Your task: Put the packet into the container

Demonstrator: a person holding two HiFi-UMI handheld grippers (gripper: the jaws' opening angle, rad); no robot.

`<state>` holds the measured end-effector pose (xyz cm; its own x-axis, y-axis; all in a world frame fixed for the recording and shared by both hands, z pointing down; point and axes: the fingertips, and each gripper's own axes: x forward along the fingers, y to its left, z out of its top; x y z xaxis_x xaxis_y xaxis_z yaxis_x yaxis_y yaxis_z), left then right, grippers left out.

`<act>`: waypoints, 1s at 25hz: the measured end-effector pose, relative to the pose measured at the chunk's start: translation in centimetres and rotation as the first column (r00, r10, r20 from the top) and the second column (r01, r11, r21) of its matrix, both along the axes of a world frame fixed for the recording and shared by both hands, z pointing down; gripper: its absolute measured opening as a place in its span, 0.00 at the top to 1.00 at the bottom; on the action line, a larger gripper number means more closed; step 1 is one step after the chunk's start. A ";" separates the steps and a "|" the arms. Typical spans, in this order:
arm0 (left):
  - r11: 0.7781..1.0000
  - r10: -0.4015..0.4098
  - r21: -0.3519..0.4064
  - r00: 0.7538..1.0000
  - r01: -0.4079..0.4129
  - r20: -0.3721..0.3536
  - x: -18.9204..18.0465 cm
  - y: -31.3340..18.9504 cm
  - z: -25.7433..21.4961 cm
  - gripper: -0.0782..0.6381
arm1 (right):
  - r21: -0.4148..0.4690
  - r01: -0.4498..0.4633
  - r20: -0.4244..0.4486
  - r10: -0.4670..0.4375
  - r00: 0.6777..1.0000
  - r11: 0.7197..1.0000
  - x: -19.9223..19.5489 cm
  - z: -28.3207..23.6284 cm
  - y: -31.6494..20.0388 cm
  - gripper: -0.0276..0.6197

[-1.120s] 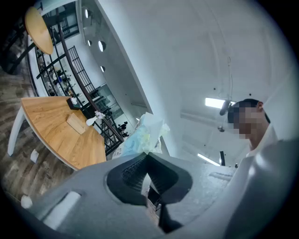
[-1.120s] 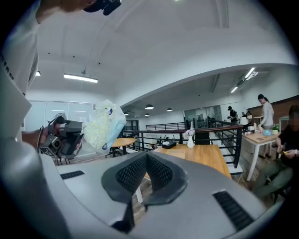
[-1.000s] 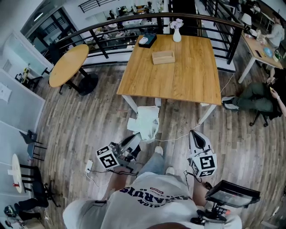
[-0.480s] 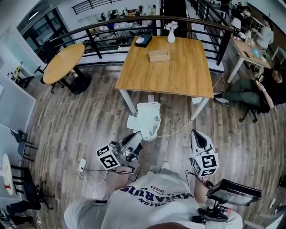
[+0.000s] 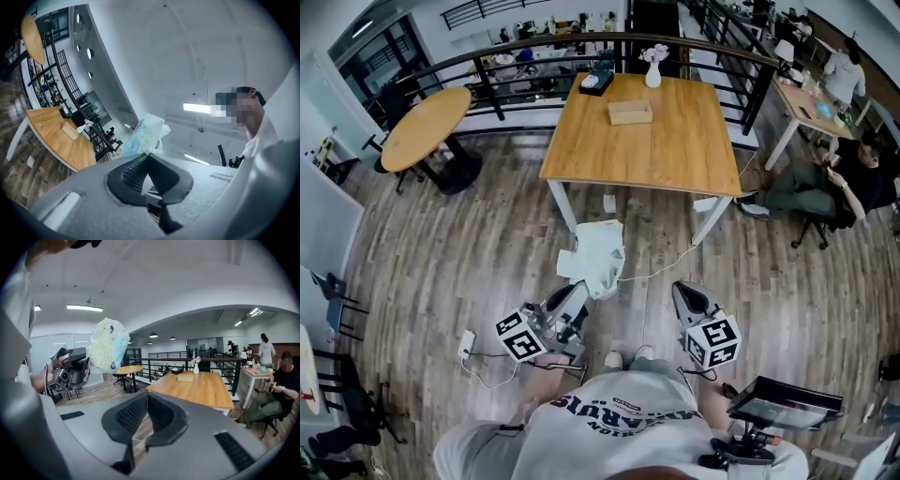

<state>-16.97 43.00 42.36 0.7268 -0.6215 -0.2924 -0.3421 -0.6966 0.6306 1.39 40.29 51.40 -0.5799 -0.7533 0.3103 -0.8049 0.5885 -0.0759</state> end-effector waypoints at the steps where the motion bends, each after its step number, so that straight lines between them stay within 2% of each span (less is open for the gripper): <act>1: 1.000 -0.004 0.006 1.000 0.004 0.012 -0.1 0.1 -0.3 0.88 | 0.001 0.005 0.003 -0.005 1.000 1.000 -0.2 -0.2 0.4 0.94; 3: 1.000 -0.018 0.020 0.999 0.017 0.027 0.2 0.5 -0.8 0.88 | -0.010 0.020 0.012 -0.020 1.000 1.000 -0.2 0.1 1.3 0.94; 8: 0.997 -0.029 0.070 1.000 0.029 0.010 2.0 3.2 -1.8 0.88 | -0.019 0.059 -0.005 -0.059 0.998 0.998 1.3 1.7 4.0 0.94; 13: 0.998 -0.022 0.062 1.000 0.022 0.002 4.5 4.9 -1.7 0.88 | -0.018 0.019 0.024 -0.019 1.000 1.000 4.4 2.1 5.2 0.94; 17: 0.998 -0.032 0.056 0.999 0.032 0.004 5.0 5.0 -2.2 0.88 | -0.026 -0.010 0.055 0.012 0.998 1.000 5.6 2.0 5.1 0.94; 21: 0.997 -0.053 0.056 0.999 0.052 0.010 5.0 5.4 -2.5 0.88 | -0.039 0.001 0.051 0.001 0.999 0.999 6.4 2.5 5.2 0.94; 25: 0.996 -0.075 0.039 0.997 0.076 -0.014 5.0 5.3 -2.5 0.88 | -0.053 0.010 0.025 -0.009 1.000 0.999 7.4 3.3 4.4 0.94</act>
<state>-11.98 48.33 39.91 0.6742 -0.6623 -0.3268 -0.3870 -0.6937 0.6075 8.76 44.65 54.74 -0.5951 -0.7303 0.3354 -0.7967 0.5909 -0.1269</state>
